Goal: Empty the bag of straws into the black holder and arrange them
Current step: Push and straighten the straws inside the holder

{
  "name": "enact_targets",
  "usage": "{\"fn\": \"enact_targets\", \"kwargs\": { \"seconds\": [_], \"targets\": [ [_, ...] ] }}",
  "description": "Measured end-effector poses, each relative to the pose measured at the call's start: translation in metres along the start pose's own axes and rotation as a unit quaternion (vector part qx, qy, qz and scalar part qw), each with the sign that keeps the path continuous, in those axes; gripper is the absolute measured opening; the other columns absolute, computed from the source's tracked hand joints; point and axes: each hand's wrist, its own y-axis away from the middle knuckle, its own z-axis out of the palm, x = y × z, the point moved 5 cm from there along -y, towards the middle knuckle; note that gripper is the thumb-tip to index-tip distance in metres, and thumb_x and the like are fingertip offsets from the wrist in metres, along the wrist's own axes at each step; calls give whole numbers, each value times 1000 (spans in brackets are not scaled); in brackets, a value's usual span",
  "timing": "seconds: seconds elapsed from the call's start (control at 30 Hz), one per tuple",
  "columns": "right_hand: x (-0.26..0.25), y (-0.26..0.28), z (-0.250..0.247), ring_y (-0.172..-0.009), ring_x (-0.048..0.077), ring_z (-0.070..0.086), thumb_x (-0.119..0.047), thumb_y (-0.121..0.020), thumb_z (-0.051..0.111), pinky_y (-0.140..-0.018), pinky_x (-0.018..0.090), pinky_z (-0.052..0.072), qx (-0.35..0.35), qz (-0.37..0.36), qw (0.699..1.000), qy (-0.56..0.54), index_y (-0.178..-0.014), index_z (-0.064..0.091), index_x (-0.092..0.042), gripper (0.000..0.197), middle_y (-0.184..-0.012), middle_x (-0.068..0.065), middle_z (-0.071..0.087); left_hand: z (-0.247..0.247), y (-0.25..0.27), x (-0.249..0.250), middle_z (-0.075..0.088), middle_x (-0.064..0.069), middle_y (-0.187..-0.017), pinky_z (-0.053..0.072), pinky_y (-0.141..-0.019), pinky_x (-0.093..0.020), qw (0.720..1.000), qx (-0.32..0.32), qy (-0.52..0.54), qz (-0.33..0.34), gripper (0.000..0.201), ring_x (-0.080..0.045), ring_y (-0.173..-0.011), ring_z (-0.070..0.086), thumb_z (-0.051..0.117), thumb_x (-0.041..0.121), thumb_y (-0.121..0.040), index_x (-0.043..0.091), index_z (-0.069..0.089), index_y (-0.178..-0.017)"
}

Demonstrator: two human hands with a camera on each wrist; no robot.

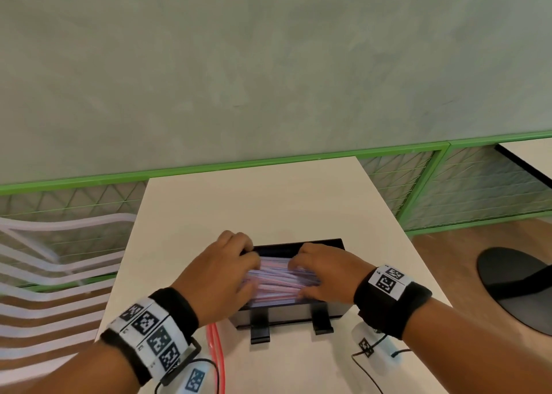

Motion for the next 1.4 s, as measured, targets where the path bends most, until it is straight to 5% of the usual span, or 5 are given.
{"fn": "enact_targets", "kwargs": {
  "seconds": [0.3, 0.6, 0.83, 1.13, 1.4],
  "targets": [
    [-4, -13, 2, -107, 25, 62, -40, -83, 77, -81, 29, 43, -50, 7, 997, 53, -145, 46, -26, 70, -121, 6, 63, 47, -41, 11, 49, -11, -127, 51, -81, -42, 959, -256, -117, -21, 70, -32, -109, 56, 70, 28, -81, 22, 34, -141],
    [2, -5, -2, -102, 21, 60, -33, -83, 69, -87, 32, 50, 15, -1, 1000, 0, -140, 45, -32, 62, -120, 0, 59, 46, -34, 1, 58, -7, -113, 53, -81, -43, 982, -186, 3, -40, 45, -29, -95, 60, 60, 32, -81, 21, 42, -120],
    [9, -2, 1, -109, 16, 56, -50, -85, 71, -96, 31, 48, 48, -2, 997, -62, -145, 46, -33, 67, -125, -4, 55, 48, -26, 2, 46, -2, -126, 46, -98, -40, 981, -151, 112, -41, 71, -22, -114, 47, 63, 51, -87, 29, 31, -146],
    [16, 9, 0, -100, 19, 56, -38, -91, 66, -83, 33, 49, 73, -1, 997, -21, -105, 70, -26, 19, -107, -1, 60, 22, -2, -2, 61, 1, -90, 48, -59, -32, 989, -106, -98, -28, 26, -21, -78, 58, 75, 16, -70, 24, 63, -92],
    [15, 7, 2, -103, 17, 56, -36, -93, 65, -84, 29, 47, 56, 6, 998, -25, -114, 70, -29, 23, -109, -3, 61, 30, -8, -1, 64, -8, -103, 40, -67, -34, 977, -169, -115, -64, 26, -27, -97, 58, 49, -3, -86, 12, 65, -100]
  ]
}}
